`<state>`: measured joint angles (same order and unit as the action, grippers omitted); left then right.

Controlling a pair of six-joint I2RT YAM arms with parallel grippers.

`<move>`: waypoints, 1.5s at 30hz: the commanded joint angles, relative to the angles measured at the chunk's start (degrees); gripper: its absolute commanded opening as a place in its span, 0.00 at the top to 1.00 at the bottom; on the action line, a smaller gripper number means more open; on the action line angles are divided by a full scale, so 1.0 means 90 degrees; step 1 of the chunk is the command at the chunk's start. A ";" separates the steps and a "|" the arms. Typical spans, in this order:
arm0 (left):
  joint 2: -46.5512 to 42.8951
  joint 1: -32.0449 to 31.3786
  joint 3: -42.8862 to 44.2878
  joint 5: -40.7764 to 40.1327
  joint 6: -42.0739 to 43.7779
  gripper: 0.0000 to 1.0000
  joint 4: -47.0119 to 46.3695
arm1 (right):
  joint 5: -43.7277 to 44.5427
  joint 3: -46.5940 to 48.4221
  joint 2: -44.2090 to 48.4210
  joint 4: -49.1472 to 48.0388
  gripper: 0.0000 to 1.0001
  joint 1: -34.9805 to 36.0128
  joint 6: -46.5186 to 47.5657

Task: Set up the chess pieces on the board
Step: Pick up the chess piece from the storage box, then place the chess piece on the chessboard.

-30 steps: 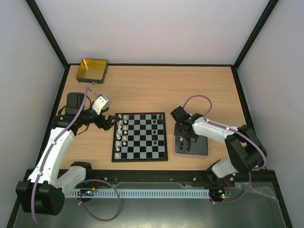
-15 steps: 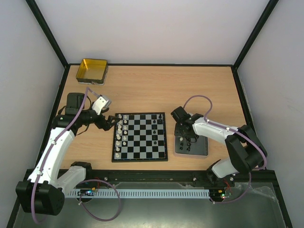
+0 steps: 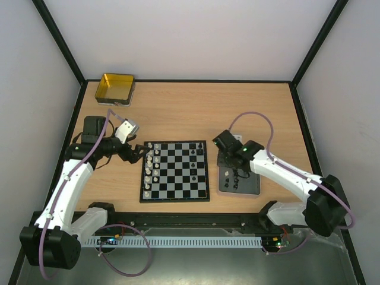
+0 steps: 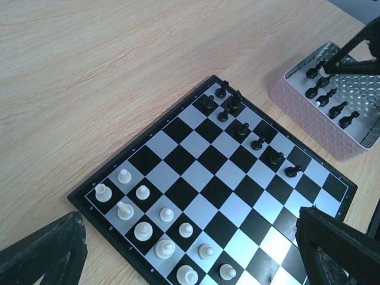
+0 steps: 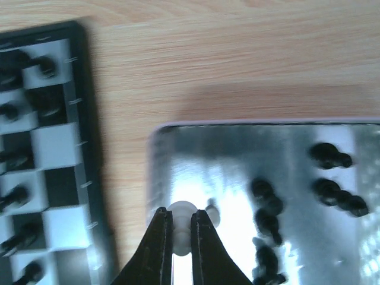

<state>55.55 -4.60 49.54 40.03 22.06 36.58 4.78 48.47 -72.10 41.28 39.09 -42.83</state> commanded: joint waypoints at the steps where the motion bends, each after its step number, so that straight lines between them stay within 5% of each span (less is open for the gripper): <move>1: -0.0019 -0.0036 -0.0037 -0.0001 0.0008 0.05 0.0005 | 0.0389 0.0822 -0.0219 0.0644 0.98 0.1095 -0.0503; 8: 0.0032 -0.0036 -0.0107 -0.0876 -0.0356 0.04 -0.0374 | 0.0350 0.2135 -0.1543 0.0605 0.98 0.2718 -0.0866; 15: 0.0203 0.0108 -0.0156 -0.2100 -0.0811 0.01 -0.0808 | -0.0115 0.3114 -0.2866 0.0399 0.98 0.3552 -0.0753; 27: 0.0373 0.0638 -0.0194 -0.3038 -0.1161 0.01 -0.1164 | -0.0765 0.4296 -0.4258 0.0248 0.98 0.3996 -0.0453; 45: 0.0722 0.1024 -0.0133 -0.2676 -0.1109 0.01 -0.0989 | -0.0813 0.5227 -0.5316 0.0644 0.97 0.4055 -0.0209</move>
<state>62.13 4.43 48.45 14.83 12.38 27.35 -3.49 93.36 -118.24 43.66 75.13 -45.58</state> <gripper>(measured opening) 0.994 0.029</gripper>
